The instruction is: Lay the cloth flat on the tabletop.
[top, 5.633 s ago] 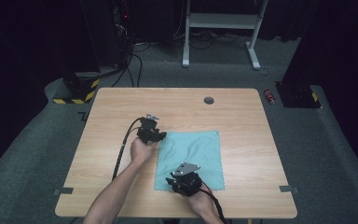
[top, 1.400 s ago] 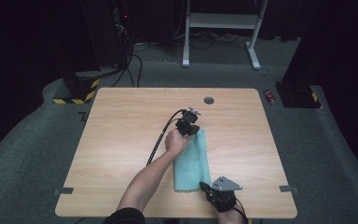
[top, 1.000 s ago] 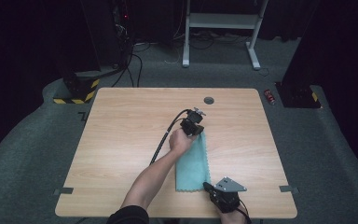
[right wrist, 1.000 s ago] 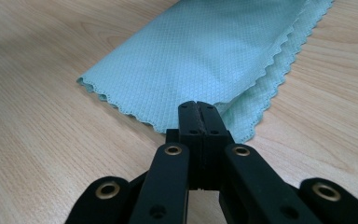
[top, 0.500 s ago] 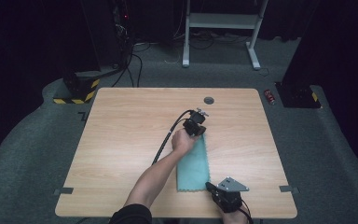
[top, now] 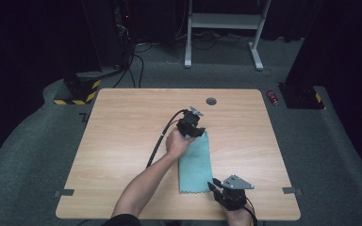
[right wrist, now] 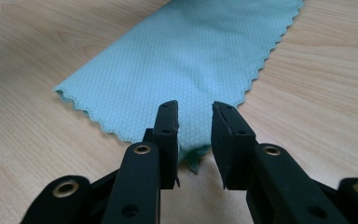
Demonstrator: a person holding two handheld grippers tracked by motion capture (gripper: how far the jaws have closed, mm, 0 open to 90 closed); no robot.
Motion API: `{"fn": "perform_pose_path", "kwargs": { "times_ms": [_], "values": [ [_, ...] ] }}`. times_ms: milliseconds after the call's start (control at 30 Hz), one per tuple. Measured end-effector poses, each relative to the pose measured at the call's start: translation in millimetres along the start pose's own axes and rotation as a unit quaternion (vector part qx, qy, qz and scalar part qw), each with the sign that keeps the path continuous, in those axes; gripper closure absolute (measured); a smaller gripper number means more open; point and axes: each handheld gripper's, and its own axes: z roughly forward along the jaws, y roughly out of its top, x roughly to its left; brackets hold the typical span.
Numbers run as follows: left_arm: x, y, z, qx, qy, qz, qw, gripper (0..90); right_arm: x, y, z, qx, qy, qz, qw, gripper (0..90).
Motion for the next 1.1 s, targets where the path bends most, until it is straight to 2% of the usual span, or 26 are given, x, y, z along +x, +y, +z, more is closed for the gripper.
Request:
{"fn": "perform_pose_path", "kwargs": {
  "times_ms": [67,100,200,267,400,500,567,667,733,767,833,867,900,933,967,1000,1100],
  "values": [
    [1.0,-8.2,-4.6,0.000,0.001,0.004,1.0000,57.0,-0.2,2.3,2.0,0.004,0.000,-0.001,1.0000,68.8],
    [3.0,-16.5,-6.4,0.009,0.004,0.011,0.9999,56.9,-1.1,7.1,8.0,0.011,0.001,-0.011,0.9999,66.4],
    [6.4,-24.0,-5.9,0.017,0.014,0.012,0.9997,56.9,-1.9,11.9,15.6,0.020,0.001,-0.018,0.9996,65.8],
    [11.8,-29.4,-4.8,0.026,0.022,0.004,0.9994,56.6,-2.4,17.3,26.0,0.033,-0.003,-0.029,0.9991,65.2],
    [21.8,-35.2,-1.7,0.032,0.040,-0.009,0.9986,56.6,-0.1,18.7,32.5,0.046,-0.005,-0.038,0.9982,64.5],
    [28.8,-41.5,2.0,0.049,0.064,-0.005,0.9967,56.8,-0.3,18.2,32.7,0.047,-0.005,-0.040,0.9981,64.1],
    [30.5,-43.8,2.5,0.055,0.069,-0.006,0.9961,56.7,-0.6,18.2,32.8,0.047,-0.004,-0.043,0.9980,64.0],
    [36.5,-48.7,-0.2,0.048,0.078,-0.016,0.9957,57.2,-0.5,18.2,32.8,0.048,-0.004,-0.044,0.9979,63.9],
    [40.4,-49.3,-3.3,0.059,0.097,-0.008,0.9935,57.4,-1.1,18.3,33.0,0.047,-0.002,-0.045,0.9979,63.8],
    [43.9,-50.2,-5.2,0.058,0.104,-0.016,0.9927,57.6,-1.5,18.3,33.0,0.046,-0.001,-0.046,0.9979,63.8],
    [46.9,-51.4,-11.1,0.047,0.097,-0.035,0.9935,57.3,-1.6,18.3,33.0,0.046,-0.001,-0.046,0.9979,63.8],
    [43.0,-52.5,-19.3,0.023,0.077,-0.041,0.9959,56.3,-1.7,18.3,33.1,0.046,-0.001,-0.046,0.9979,63.8],
    [43.0,-52.5,-19.3,0.023,0.077,-0.041,0.9959,55.4,-1.7,18.3,33.1,0.046,-0.001,-0.046,0.9979,63.8],
    [37.3,-53.1,-23.5,0.015,0.059,-0.032,0.9976,55.4,-1.7,18.3,33.1,0.046,0.000,-0.046,0.9979,63.7],
    [32.5,-54.0,-25.1,0.008,0.050,-0.025,0.9984,54.4,-1.8,18.4,33.2,0.046,0.000,-0.046,0.9979,63.7],
    [24.3,-55.5,-27.1,0.006,0.038,-0.007,0.9992,53.0,-1.7,18.4,33.1,0.047,0.000,-0.046,0.9979,63.6],
    [10.8,-61.9,-27.1,0.013,0.025,0.016,0.9995,52.0,-1.6,18.3,33.1,0.047,-0.001,-0.046,0.9978,63.7]
  ]
}}
